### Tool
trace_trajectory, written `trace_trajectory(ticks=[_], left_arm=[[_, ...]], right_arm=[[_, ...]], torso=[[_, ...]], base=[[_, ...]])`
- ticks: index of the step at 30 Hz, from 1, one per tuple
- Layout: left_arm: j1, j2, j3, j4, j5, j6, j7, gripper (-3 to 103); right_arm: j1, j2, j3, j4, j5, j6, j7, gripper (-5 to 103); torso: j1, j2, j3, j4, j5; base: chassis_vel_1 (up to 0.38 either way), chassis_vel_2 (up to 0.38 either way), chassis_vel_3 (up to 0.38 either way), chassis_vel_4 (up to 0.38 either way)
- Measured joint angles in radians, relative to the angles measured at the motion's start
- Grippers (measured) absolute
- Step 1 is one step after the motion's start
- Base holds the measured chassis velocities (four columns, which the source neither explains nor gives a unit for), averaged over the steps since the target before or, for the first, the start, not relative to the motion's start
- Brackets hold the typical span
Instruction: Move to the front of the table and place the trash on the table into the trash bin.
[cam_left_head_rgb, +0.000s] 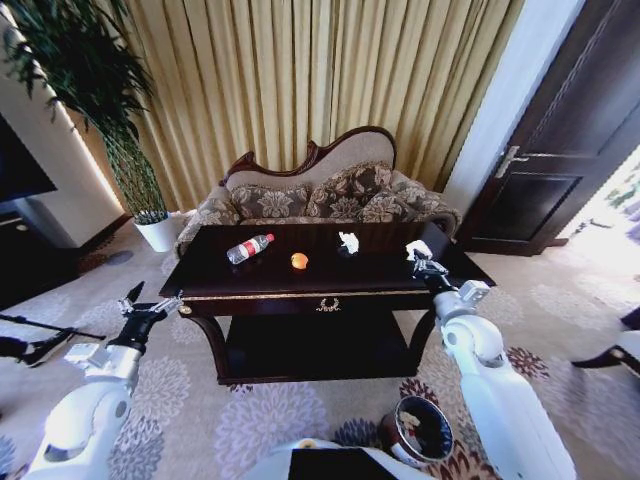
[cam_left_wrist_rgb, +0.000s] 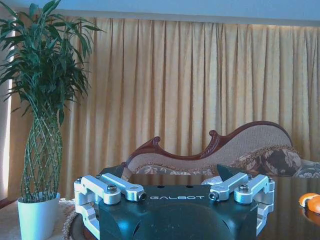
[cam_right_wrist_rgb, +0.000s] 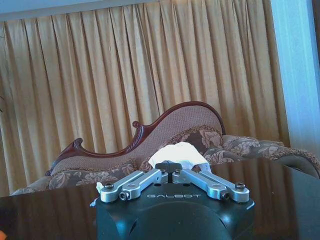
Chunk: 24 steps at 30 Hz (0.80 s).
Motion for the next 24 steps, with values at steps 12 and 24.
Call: trace_trajectory(ticks=[12, 24], left_arm=[[-0.001, 0.001, 0.004, 0.0, 0.004, 0.001, 0.001, 100], [-0.001, 0.001, 0.004, 0.0, 0.005, 0.002, 0.002, 100]], right_arm=[[0.003, 0.002, -0.001, -0.005, 0.0, 0.002, 0.0, 0], [-0.003, 0.005, 0.002, -0.006, 0.001, 0.004, -0.001, 0]], torso=[[0.0, 0.0, 0.0, -0.0003, 0.0], [0.0, 0.0, 0.0, -0.0001, 0.0]], base=[[0.064, -0.07, -0.076, 0.063], [0.065, -0.07, -0.073, 0.067]])
